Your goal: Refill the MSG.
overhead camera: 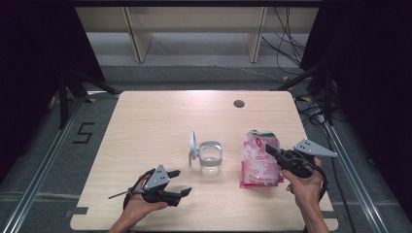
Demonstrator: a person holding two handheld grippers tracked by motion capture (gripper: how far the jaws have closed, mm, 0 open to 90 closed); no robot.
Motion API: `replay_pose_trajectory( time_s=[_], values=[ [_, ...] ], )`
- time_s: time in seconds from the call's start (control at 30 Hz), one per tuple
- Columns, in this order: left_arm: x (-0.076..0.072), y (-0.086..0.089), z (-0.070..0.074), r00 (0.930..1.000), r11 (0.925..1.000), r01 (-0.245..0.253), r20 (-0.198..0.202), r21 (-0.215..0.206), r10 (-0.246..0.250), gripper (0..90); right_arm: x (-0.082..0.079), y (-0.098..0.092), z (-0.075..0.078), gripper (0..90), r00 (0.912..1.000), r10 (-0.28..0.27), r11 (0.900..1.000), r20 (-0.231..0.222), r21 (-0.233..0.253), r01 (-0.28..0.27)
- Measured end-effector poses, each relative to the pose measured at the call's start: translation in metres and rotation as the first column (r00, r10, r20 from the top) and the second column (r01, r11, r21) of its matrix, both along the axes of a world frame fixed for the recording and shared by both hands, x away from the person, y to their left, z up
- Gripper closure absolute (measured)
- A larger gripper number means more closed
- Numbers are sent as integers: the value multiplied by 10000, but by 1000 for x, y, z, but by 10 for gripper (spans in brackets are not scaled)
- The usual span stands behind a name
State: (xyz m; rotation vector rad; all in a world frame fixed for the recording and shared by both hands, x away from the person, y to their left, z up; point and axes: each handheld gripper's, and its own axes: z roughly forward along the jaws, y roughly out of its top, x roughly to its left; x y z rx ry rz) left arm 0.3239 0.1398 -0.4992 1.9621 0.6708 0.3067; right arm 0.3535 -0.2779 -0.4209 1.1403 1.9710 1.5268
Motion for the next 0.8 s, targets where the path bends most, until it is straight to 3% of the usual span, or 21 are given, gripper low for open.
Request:
replay_pose_trajectory(
  time_s=[0.3,0.33,0.4,0.43,0.5,0.63,0.8],
  values=[
    [-5,-15,0,9988,9987,483,66,179,-484,260,0,9,15,900,9992,255,9992,319,-318,-245],
    [-6,-18,1,9987,9987,503,52,115,-503,260,-2,11,17,900,9996,80,9994,282,-336,-70],
    [-7,-23,2,9970,9968,762,76,236,-764,260,1,11,21,900,9983,276,9974,505,-675,-242],
    [-8,-26,1,9970,9968,772,93,227,-774,260,0,13,22,900,9986,176,9989,490,-450,-154],
    [-8,-32,1,9955,9952,941,53,263,-943,261,-1,13,25,900,9991,127,9983,400,-578,-104],
    [-8,-48,2,9932,9925,1145,184,419,-1153,261,0,14,33,900,9971,221,9985,730,-506,-184],
    [-9,-72,6,9915,9916,1280,221,178,-1284,261,0,16,44,900,9948,178,9992,1007,-385,-140]
  ],
)
